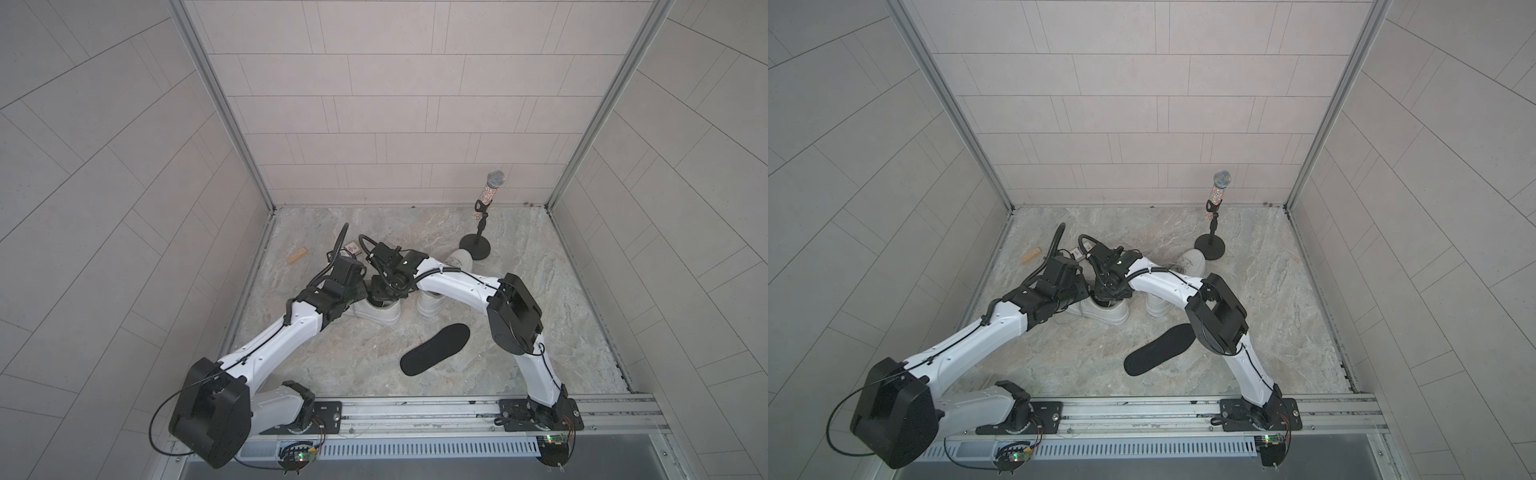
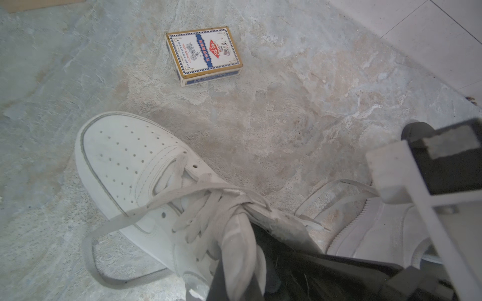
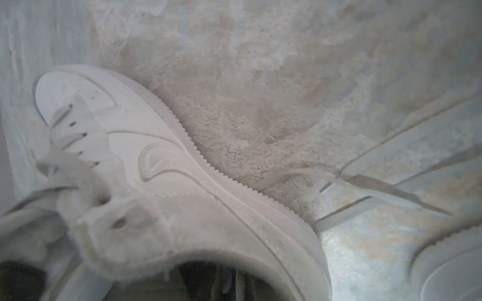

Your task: Insert the insole into the shoe

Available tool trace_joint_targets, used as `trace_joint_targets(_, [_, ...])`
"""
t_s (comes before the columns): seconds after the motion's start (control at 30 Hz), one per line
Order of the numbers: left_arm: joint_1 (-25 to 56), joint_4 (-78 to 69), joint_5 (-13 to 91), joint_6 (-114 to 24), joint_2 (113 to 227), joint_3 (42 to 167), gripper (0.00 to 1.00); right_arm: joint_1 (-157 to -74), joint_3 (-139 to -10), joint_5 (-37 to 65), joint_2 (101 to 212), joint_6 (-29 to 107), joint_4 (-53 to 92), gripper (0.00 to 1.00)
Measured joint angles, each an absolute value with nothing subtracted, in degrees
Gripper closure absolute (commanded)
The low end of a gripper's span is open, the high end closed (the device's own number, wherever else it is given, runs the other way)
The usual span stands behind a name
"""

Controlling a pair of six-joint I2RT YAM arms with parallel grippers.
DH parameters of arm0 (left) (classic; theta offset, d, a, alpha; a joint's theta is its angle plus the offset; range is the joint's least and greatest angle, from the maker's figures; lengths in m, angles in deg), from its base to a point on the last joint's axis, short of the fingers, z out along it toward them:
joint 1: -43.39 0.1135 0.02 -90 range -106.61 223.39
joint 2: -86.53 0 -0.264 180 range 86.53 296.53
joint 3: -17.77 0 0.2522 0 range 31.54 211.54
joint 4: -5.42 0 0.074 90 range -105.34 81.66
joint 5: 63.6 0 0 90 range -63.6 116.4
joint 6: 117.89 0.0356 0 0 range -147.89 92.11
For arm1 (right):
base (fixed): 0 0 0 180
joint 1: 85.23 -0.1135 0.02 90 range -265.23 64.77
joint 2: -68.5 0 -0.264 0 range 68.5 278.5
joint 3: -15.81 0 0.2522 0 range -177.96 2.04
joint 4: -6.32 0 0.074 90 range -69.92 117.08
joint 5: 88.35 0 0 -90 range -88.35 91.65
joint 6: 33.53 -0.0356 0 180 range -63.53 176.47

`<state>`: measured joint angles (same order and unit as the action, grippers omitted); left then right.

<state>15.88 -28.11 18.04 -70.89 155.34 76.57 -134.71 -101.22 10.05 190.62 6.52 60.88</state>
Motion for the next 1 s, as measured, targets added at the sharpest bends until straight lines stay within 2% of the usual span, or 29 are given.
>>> trace_joint_targets(0.17, [15.34,-28.19,16.95,-70.89,155.06,76.48,1.0,-135.63,-102.84,5.2,190.54,12.77,63.28,0.56])
trace_joint_targets(0.33, [15.25,-28.3,15.17,-70.89,155.74,76.51,1.0,-136.63,-105.33,-0.48,190.1,17.56,66.54,0.48])
trace_joint_targets(0.73, [15.25,-28.24,14.41,-70.89,156.57,76.51,1.0,-136.89,-105.83,-4.33,188.44,21.97,68.05,0.44])
trace_joint_targets(1.0, [15.29,-28.17,14.32,-70.89,156.55,76.51,1.0,-136.15,-110.33,-5.71,191.78,23.04,69.38,0.41])
